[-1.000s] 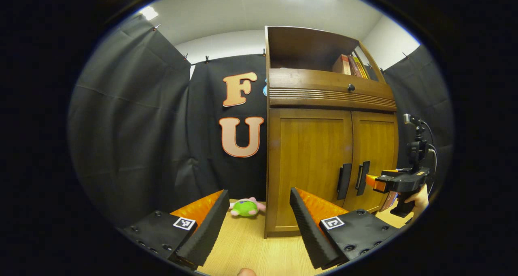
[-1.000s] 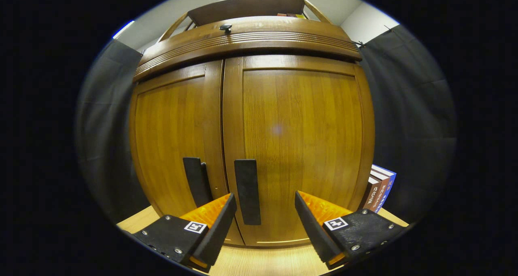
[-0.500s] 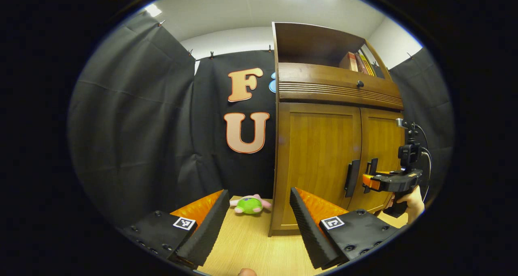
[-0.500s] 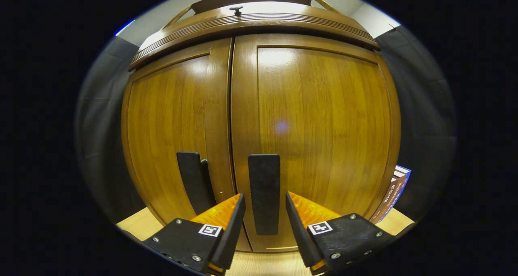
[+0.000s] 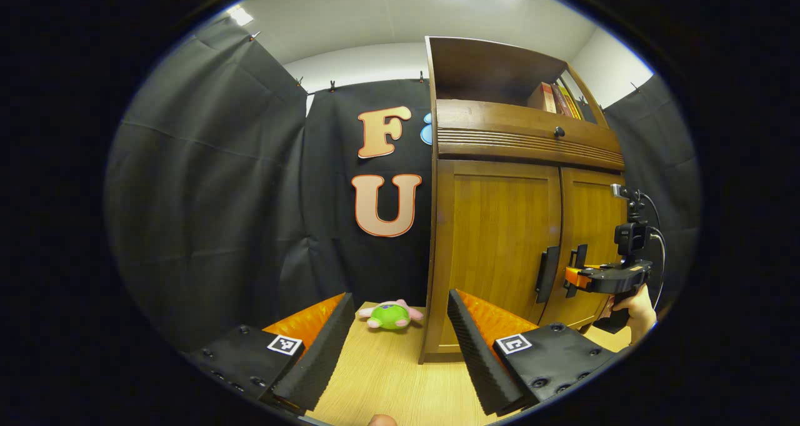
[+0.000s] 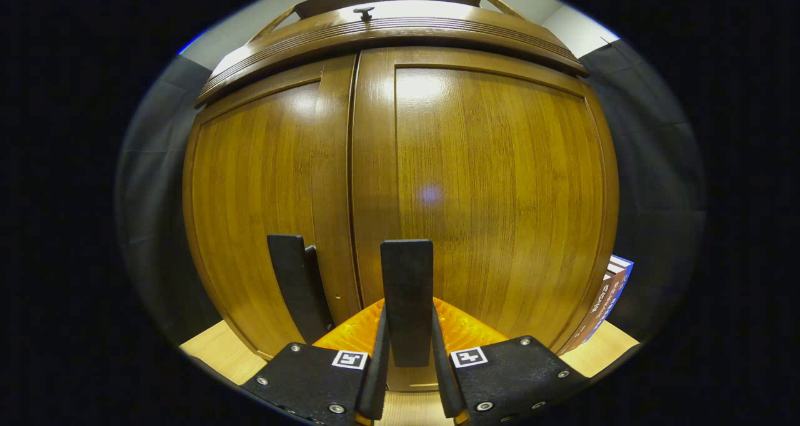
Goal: Open the right door of the double-door shoe cabinet with the right hand, and open the left door with the left hand.
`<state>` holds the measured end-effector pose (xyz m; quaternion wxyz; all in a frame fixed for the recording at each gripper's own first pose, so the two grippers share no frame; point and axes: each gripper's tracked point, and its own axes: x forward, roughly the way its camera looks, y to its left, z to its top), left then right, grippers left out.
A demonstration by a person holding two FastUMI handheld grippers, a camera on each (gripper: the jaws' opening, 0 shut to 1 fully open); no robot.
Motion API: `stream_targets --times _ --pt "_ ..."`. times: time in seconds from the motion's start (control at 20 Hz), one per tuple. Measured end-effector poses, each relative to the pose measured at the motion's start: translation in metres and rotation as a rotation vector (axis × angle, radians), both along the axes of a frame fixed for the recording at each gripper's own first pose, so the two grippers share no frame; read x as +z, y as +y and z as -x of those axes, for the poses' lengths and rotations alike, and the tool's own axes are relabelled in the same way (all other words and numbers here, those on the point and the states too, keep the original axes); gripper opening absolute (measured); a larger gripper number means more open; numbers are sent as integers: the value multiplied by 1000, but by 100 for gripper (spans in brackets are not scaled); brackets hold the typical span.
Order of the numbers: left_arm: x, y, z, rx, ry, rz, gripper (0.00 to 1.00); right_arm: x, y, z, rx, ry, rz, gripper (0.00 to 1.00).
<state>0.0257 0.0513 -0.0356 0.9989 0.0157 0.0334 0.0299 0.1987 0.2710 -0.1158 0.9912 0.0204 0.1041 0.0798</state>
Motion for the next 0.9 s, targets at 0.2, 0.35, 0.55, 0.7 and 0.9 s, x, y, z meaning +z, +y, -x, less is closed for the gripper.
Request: stream_targets --times 0.2,0.35,0.55,0.7,0.9 --pt "-4 -1 3 -1 12 15 95 3 -6 20 43 8 -11 33" --pt "-2 -2 9 2 8 14 97 6 -13 37 72 4 -16 31" --pt "5 -6 17 1 -5 3 95 11 -28 67 107 -2 -18 31" --pt "7 -9 21 -2 -7 6 96 15 -41 87 120 -4 -22 31" --pt "9 -17 24 -13 -7 11 96 19 -57 108 128 -7 -18 31"
